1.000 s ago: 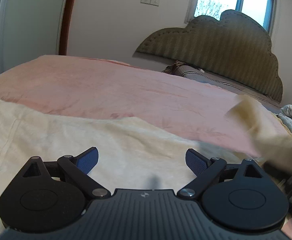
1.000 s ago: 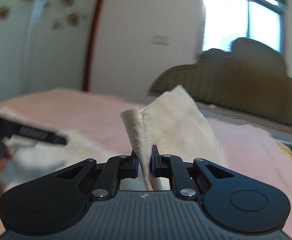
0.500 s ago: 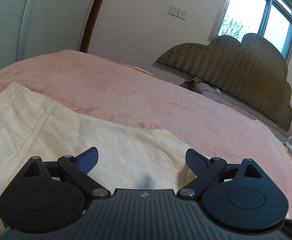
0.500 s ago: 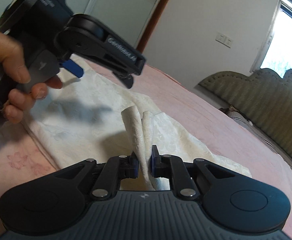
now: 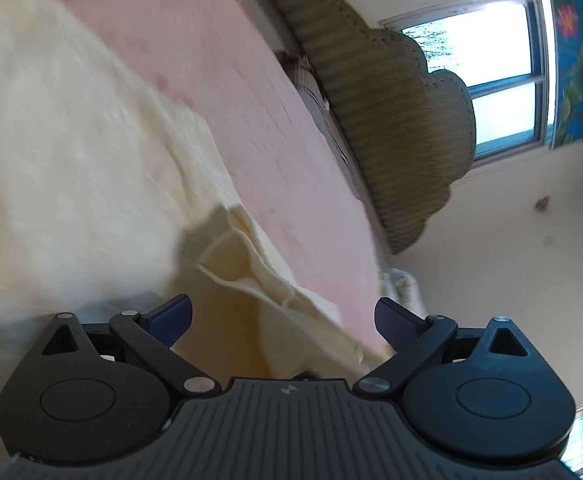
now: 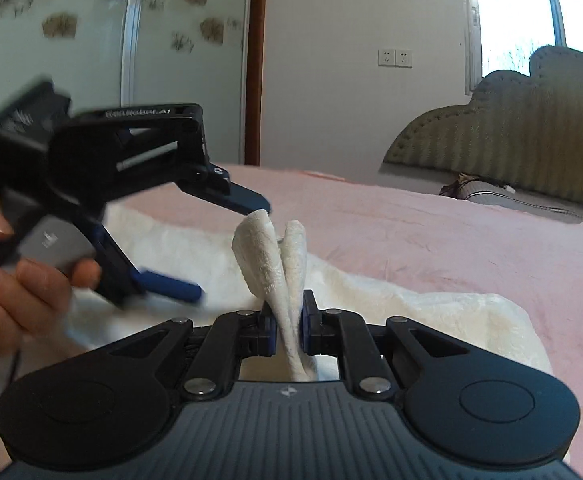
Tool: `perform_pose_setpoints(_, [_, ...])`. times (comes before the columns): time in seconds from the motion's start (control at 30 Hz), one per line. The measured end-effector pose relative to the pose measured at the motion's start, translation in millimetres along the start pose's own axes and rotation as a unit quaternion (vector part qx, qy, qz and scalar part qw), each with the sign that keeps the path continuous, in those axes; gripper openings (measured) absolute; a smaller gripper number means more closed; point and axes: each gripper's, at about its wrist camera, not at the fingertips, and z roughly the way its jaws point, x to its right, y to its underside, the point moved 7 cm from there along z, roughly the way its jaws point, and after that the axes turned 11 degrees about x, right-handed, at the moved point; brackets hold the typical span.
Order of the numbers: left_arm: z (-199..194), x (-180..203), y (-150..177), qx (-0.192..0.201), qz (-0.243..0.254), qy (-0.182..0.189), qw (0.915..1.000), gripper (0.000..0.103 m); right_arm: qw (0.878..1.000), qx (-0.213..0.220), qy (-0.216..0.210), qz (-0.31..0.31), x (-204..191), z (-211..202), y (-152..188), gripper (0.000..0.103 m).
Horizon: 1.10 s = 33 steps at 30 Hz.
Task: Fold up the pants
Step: 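Open the right gripper to drop the edge onto the folded pants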
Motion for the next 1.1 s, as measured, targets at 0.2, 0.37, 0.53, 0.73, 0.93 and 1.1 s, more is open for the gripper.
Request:
perform_pose_setpoints(0.2, [42.3,-4.3,-22.8,0.048,0.000,-0.026,0.9985,0.082,0.996,-0.030,-0.026,-0.077,-22.5,2.2,8.9,0.011])
perform_pose_setpoints(0.37, [37.9,10.5,-31.1,0.109,0.180,-0.099,0.9726,0.069,0.990,-0.052,-0.037,-0.128,-39.7,9.1,20.8,0.011])
perform_pose_setpoints(0.53, [21.4,12.4,-23.1,0.150,0.267,-0.152,0.9397,0.069,0.987,-0.102,-0.047,-0.119,-40.2,25.3,40.5,0.013])
perform_pose_setpoints(0.73, [11.2,38.6,-8.1,0.193,0.387,-0.193,0.8810,0.076,0.988,-0.105,-0.051,-0.104,-36.7,25.5,40.8,0.014])
perform_pose_setpoints(0.93, [9.8,59.6,9.5,0.206,0.480,-0.198,0.8295,0.087,0.986,-0.119,-0.110,-0.050,-17.6,-0.2,14.0,0.029])
perform_pose_setpoints(1.1, [22.2,65.2,28.2,0.178,0.509,-0.189,0.8209,0.087,0.992,-0.084,-0.089,0.017,46.3,-30.1,-25.8,0.037])
